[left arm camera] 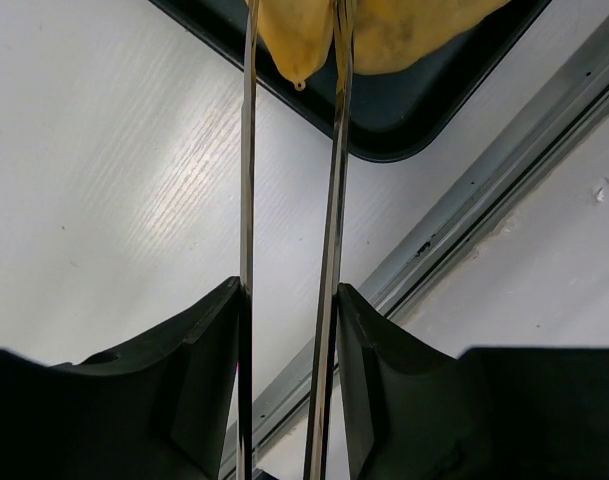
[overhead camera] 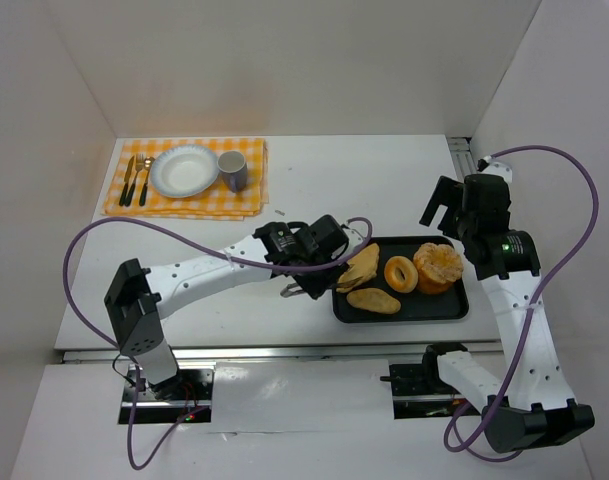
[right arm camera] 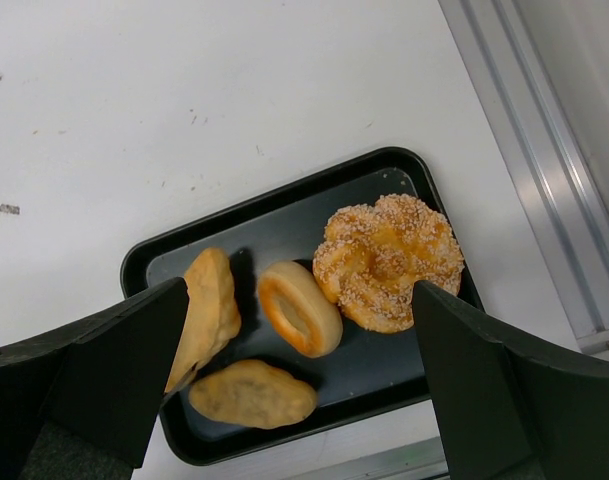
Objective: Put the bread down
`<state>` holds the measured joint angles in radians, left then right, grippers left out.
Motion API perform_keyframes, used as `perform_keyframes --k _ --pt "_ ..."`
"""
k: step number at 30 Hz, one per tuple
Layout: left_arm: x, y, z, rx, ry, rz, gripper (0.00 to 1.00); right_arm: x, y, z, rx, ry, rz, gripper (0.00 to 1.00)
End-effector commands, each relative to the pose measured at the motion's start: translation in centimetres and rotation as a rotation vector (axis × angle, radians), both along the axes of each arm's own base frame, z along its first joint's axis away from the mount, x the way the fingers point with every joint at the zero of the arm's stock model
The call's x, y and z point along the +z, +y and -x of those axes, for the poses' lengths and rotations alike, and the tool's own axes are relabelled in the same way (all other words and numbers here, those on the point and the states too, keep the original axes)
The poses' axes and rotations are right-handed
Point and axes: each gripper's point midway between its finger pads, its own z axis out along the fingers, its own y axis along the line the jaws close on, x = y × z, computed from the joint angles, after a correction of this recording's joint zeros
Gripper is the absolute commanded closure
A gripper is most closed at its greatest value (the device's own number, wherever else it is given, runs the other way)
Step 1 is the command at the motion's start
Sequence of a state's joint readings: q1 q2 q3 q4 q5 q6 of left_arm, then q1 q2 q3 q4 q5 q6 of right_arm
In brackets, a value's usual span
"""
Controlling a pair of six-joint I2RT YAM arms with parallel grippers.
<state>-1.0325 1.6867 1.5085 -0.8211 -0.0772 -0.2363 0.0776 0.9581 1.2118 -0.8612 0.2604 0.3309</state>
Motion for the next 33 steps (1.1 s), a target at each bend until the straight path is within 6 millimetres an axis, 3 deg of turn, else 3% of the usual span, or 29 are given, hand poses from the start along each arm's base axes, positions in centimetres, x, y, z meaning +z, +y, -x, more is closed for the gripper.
perform_keyframes --k 1,7,11,14,19,25,33 --pt "2.7 -0.7 -0.9 0.005 -0.058 0.057 0.48 0.4 -0.3 0.4 0.0 -0.001 0.014 0.0" --pt "5.2 -0.8 -0.6 -0.036 -0.088 0.118 0.48 0.5 -0.3 0.7 0.0 -0.001 0.014 0.0" --pt "7.8 -2.3 1.2 -0.134 -0.04 0.226 0.48 0.5 -0.3 0.7 0.0 -0.001 0.014 0.0" --pt "8.1 -3.2 2.6 -0.186 0.003 0.264 0.48 0.5 -0.1 0.7 0.007 0.0 0.009 0.0" --pt "5.4 -2.7 2.3 -0.212 -0.002 0.172 0.46 0.1 -0.1 0.7 0.007 0.009 0.01 0.0" --pt "3.5 -2.7 2.5 -0.265 0.022 0.091 0.46 -0.1 0.2 0.6 0.022 0.009 -0.001 0.0" --pt "0.9 -3.5 2.7 -0.283 0.037 0.018 0.33 -0.1 0.4 0.6 0.03 0.01 -0.006 0.0"
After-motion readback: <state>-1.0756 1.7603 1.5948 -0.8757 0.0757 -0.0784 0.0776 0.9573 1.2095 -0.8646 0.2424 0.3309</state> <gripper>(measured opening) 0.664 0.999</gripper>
